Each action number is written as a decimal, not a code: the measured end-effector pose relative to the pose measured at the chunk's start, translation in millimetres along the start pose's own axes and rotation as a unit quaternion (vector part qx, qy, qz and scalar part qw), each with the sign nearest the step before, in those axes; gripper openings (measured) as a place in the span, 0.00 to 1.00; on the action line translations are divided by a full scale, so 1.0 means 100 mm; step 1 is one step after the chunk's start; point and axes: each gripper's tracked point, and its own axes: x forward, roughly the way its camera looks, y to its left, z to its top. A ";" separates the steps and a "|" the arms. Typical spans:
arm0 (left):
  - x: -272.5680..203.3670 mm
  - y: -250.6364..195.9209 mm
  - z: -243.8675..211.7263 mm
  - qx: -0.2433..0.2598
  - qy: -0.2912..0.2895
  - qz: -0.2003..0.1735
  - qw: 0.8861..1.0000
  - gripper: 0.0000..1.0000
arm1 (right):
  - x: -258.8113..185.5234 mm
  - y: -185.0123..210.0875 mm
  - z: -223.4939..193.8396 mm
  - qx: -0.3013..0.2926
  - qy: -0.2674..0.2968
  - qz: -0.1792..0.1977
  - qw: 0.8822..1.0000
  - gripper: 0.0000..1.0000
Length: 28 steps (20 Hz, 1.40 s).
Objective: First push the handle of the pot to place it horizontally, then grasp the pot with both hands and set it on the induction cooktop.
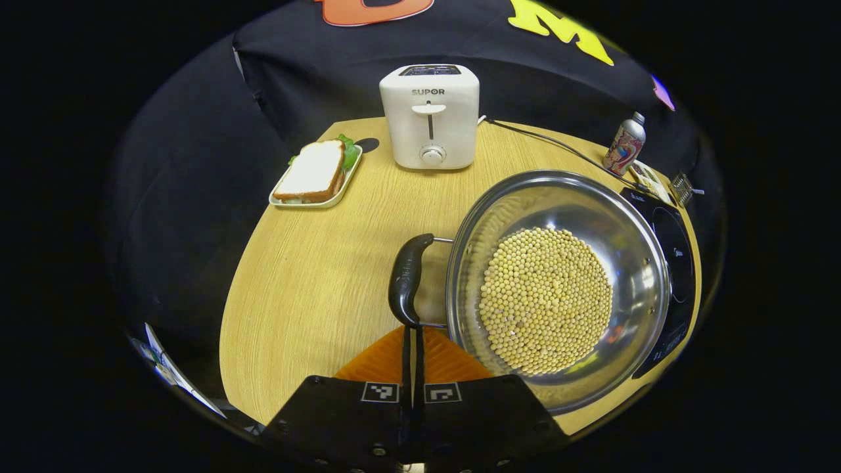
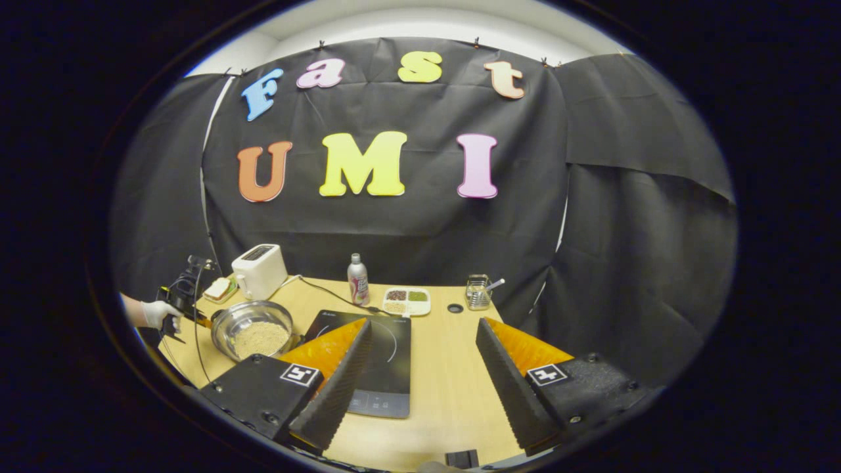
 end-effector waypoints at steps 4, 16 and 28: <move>-0.12 0.15 0.05 -0.017 -0.041 0.010 0.999 0.00 | 0.10 0.12 -0.09 0.007 0.011 0.005 1.000 0.97; -0.57 0.22 0.42 0.048 -0.132 -0.012 0.990 0.96 | 1.03 1.45 -0.94 0.042 0.174 0.126 0.976 0.97; 0.13 -0.03 0.50 0.115 -0.053 -0.015 0.992 0.97 | 2.12 2.72 -1.80 0.028 0.333 0.162 0.929 0.98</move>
